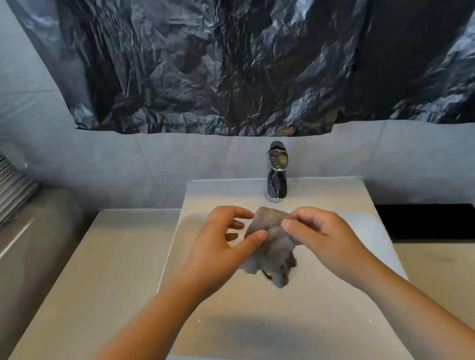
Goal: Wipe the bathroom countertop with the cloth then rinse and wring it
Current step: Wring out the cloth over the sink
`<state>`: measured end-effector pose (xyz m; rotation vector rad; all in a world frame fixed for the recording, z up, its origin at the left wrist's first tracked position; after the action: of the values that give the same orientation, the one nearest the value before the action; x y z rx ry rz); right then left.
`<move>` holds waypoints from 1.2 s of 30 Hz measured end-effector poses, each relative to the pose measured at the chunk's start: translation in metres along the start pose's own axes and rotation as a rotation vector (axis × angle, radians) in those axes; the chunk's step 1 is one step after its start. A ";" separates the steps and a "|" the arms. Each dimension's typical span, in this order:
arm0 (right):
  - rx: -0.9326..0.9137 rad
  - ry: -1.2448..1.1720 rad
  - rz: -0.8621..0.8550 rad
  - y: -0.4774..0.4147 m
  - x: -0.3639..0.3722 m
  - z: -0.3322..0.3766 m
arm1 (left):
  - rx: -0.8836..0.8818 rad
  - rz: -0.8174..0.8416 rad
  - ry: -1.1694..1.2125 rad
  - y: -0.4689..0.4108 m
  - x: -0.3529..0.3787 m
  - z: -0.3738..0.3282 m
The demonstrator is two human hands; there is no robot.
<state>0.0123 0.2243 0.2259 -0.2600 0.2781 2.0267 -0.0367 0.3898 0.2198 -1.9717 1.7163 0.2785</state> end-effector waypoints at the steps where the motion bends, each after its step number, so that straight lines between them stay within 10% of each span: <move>1: 0.015 -0.044 0.019 0.000 0.000 0.004 | -0.035 0.035 -0.013 0.000 -0.001 0.008; 20: 0.276 -0.826 -0.002 -0.022 0.024 -0.015 | -0.550 0.778 0.740 0.029 0.059 0.001; 27: 0.217 -0.703 0.157 -0.024 0.030 -0.001 | -0.702 0.945 0.916 0.037 0.064 0.007; 36: 0.623 -0.713 -0.239 -0.030 0.027 -0.051 | -0.291 0.724 -0.091 0.014 0.063 0.010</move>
<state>0.0303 0.2451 0.1667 0.7664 0.3810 1.5803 -0.0368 0.3397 0.1787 -1.3967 2.3728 0.8925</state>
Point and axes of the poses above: each hand's wrist, its own y-axis away from the middle knuckle, its own x-axis out of the palm, z = x × y, the point moved 7 cm from there along -y, towards the middle knuckle, and after that the axes turned 9 degrees about x, right-handed, at the moved point
